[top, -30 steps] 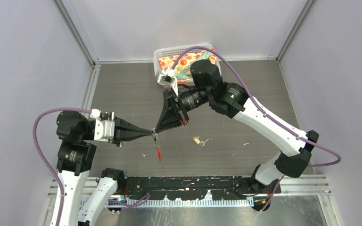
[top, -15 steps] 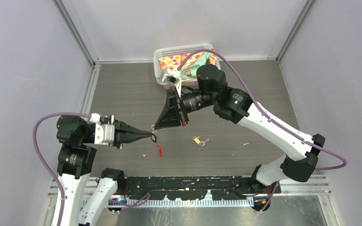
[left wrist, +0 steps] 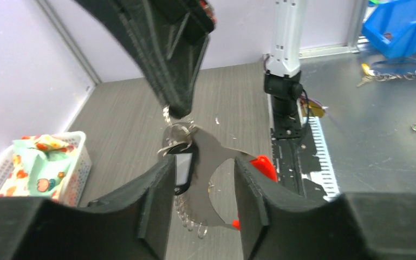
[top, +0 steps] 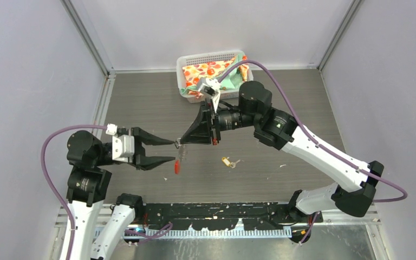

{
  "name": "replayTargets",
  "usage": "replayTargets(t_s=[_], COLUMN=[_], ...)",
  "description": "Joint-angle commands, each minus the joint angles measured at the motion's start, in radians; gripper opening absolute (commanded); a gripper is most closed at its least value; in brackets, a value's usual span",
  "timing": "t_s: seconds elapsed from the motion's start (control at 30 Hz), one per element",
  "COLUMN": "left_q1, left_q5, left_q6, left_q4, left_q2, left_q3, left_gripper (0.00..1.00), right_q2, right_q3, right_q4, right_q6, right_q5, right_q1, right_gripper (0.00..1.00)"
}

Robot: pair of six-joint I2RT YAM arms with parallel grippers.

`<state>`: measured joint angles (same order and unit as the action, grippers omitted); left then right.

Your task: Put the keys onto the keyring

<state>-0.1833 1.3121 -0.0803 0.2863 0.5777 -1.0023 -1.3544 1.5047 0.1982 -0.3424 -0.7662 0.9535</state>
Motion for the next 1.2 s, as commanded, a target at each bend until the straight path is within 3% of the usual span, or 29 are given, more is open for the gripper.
replayTargets(t_s=[0.0,0.07,0.17,0.37,0.8,1.17], left_q1=[-0.004,-0.004,-0.004,-0.006,-0.031,-0.033], left_q5=[-0.136,-0.183,-0.192,-0.016,0.060,0.037], left_q6=[0.128,0.195,0.322,0.635,0.668,0.604], left_q4=[0.003,-0.043,-0.161,-0.443,-0.445,-0.395], left_q2=[-0.003,0.000,0.021,0.132,0.149,0.156], left_q3=[-0.026,-0.025,-0.021,-0.040,-0.053,-0.036], left_gripper=[0.53,0.63,0.67,0.58,0.26,0.25], right_q2=[0.090,0.106,0.122,0.120,0.094,0.082], right_q3=[-0.048,-0.086,-0.134,-0.140,-0.089,-0.068], right_q4=[-0.162,-0.230,-0.300,-0.296,-0.173,-0.141], right_q6=[0.007,-0.004,-0.005,0.037,0.138,0.174], right_q5=[0.043,0.040,0.040,0.050,0.087,0.101], right_q1=[-0.002,-0.002,-0.002,0.003,0.009,0.030], right_gripper=[0.01,0.01,0.01,0.01,0.01,0.01])
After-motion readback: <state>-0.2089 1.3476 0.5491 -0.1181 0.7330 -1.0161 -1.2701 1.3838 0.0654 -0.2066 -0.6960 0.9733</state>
